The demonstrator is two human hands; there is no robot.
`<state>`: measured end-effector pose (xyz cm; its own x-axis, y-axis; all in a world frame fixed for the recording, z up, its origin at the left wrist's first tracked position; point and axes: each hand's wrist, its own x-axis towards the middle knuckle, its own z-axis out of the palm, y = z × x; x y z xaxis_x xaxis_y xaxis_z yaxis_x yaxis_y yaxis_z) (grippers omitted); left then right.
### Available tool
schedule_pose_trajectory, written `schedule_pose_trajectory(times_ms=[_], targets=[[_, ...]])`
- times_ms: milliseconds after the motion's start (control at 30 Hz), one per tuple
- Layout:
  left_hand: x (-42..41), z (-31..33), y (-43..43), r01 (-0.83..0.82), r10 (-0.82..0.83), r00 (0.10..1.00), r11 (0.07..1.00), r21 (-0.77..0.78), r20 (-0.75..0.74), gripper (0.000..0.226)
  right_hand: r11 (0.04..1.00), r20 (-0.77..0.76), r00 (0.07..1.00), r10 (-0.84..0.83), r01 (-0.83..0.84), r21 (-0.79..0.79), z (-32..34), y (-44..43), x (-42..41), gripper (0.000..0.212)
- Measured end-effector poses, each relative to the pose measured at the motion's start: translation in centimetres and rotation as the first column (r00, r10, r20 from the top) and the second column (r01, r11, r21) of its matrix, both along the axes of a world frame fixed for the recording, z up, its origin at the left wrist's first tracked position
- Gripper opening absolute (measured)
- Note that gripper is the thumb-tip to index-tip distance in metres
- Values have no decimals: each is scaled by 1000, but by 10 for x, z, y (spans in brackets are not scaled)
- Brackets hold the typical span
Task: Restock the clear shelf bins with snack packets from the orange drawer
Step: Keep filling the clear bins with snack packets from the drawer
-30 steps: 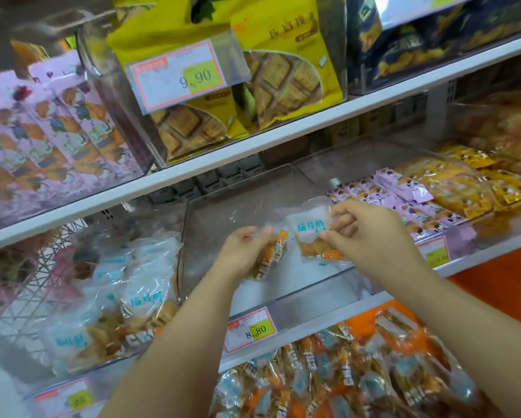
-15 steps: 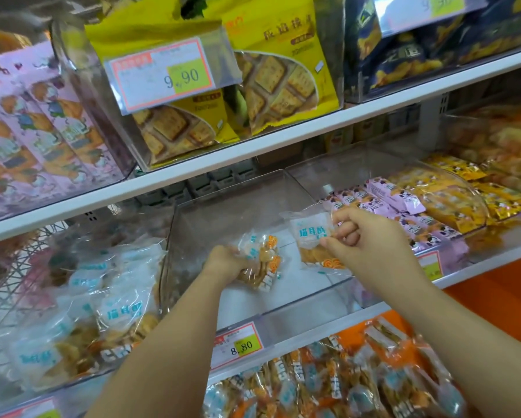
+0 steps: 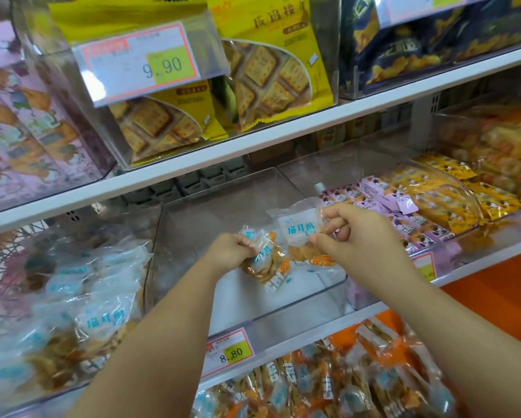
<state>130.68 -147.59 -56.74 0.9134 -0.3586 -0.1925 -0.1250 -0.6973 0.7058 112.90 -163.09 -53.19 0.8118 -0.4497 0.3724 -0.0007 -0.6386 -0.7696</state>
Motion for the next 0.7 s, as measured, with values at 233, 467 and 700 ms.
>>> schedule_pose_trajectory(times_ms=[233, 467, 700], targets=[[-50, 52, 12, 171, -131, 951, 978, -121, 281, 21, 980, -78, 981, 175, -181, -84, 19, 13, -16, 8], [-117, 102, 80, 380, -344, 925, 860, -340, 163, 8, 942, -100, 946, 307, -317, -108, 34, 53, -50, 8], [-151, 132, 151, 433, -405, 901, 865, -253, 156, 8, 867, -95, 863, 496, -499, -3, 49, 123, -61, 11]])
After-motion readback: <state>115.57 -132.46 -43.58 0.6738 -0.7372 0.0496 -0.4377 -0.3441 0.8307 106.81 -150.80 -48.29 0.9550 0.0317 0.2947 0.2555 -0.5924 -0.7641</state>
